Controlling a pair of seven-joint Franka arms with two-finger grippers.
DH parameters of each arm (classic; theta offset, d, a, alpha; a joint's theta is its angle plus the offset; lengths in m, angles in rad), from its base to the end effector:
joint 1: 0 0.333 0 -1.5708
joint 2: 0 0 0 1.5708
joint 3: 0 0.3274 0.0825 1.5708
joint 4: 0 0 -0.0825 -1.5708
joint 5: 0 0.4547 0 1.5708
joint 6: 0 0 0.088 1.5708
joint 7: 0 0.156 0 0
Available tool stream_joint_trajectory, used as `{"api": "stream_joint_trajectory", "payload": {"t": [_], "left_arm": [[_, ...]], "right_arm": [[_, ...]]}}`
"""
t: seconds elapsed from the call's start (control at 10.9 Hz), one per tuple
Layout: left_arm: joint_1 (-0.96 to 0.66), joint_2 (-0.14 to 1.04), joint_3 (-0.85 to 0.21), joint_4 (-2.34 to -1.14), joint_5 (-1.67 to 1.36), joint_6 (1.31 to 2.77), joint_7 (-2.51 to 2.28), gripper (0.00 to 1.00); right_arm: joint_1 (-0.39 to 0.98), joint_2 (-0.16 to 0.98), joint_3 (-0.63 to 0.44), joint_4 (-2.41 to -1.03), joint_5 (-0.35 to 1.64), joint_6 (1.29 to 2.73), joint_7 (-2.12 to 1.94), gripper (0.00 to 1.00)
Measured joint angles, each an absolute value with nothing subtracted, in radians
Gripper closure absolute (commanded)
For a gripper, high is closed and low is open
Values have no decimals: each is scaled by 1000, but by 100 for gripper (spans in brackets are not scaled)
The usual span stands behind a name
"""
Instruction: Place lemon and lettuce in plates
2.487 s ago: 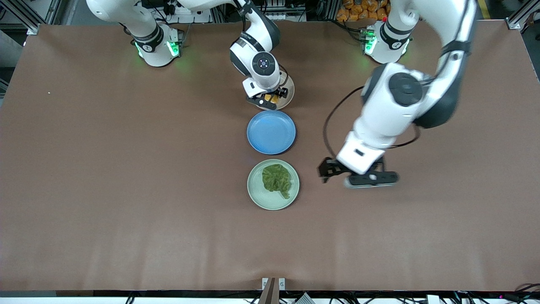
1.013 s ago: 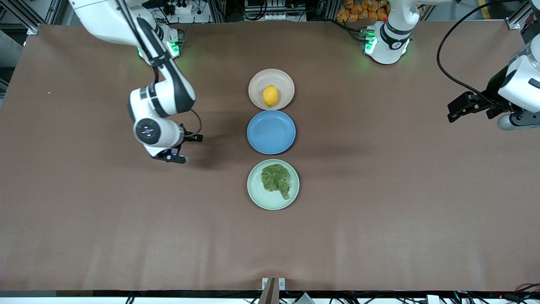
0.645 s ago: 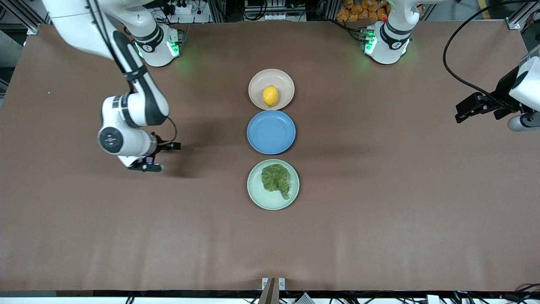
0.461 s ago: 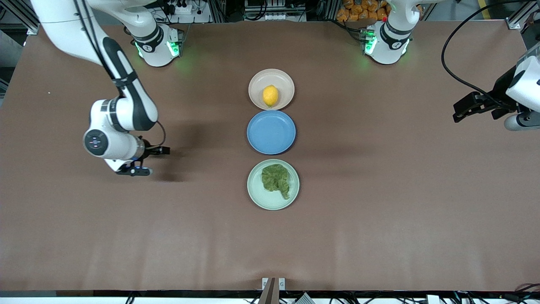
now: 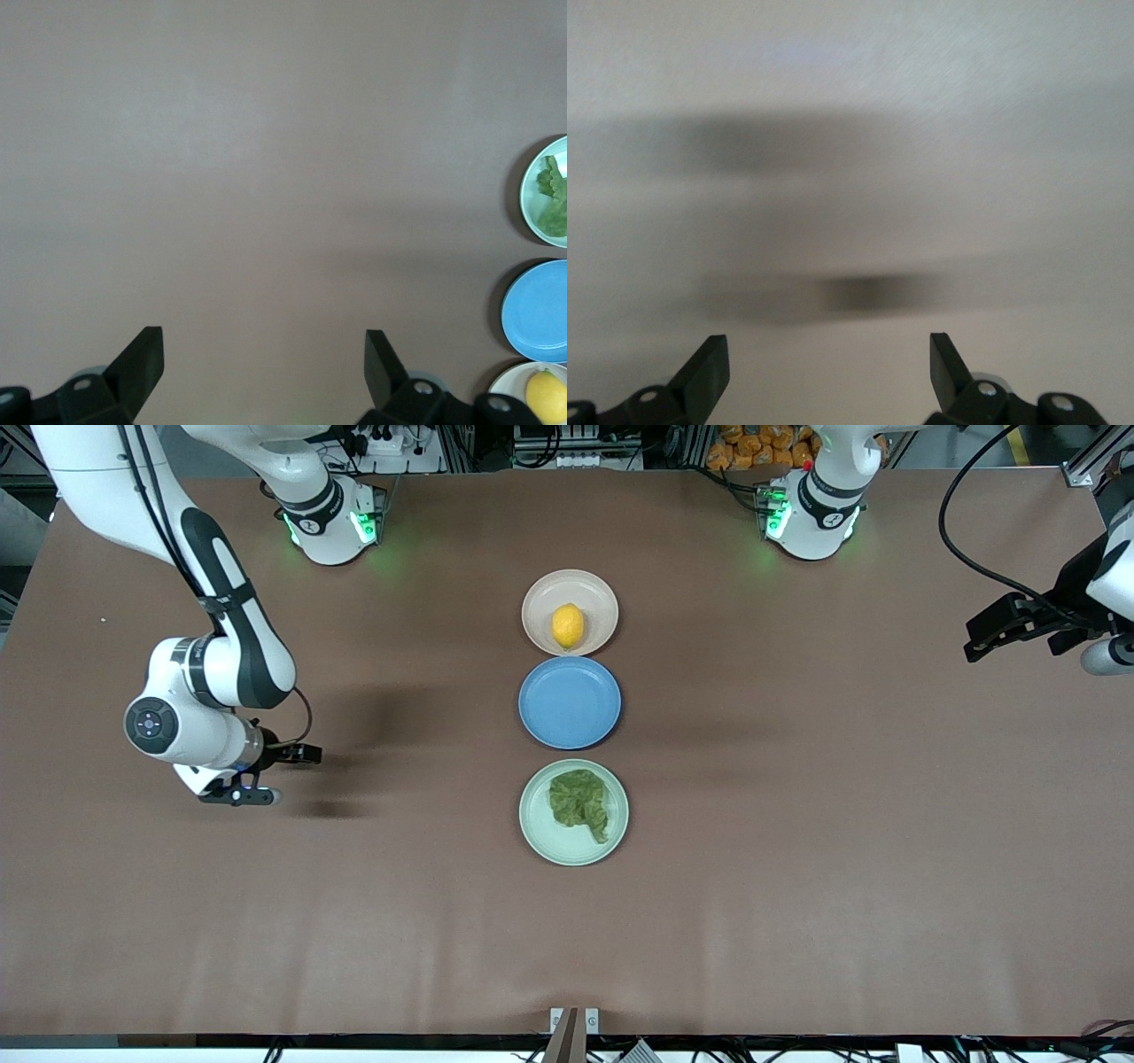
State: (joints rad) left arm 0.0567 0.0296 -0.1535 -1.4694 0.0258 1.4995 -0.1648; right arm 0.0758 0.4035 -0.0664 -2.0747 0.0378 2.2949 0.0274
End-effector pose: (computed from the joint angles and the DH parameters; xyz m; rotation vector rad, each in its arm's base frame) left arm 0.6253 -0.0552 0.6170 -3.1188 -0.1091 -0.0056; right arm 0.6077 0.0057 0.1254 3.1240 -0.0667 -0.2852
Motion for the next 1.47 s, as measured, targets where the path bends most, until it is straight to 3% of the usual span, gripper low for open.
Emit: {"api": "stream_joint_trajectory", "payload": {"t": [0.46,0.64,1.01,1.2,1.47], "left_arm": [[58,29,-154,-1468,26,1496,-165,0],[58,29,-154,-1467,26,1495,-165,0],[59,28,-155,-1467,26,1495,-165,0],[59,28,-155,-1467,26,1495,-165,0],[58,28,-159,-1467,26,1495,-164,0]], "right_arm": [[38,351,-66,-2087,11,2324,15,0],[38,253,-64,-2140,10,2313,15,0],[38,31,-57,-2169,5,2147,15,0],[38,-36,-49,-2118,5,2052,16,0],[38,-49,-48,-1901,5,1866,16,0]]}}
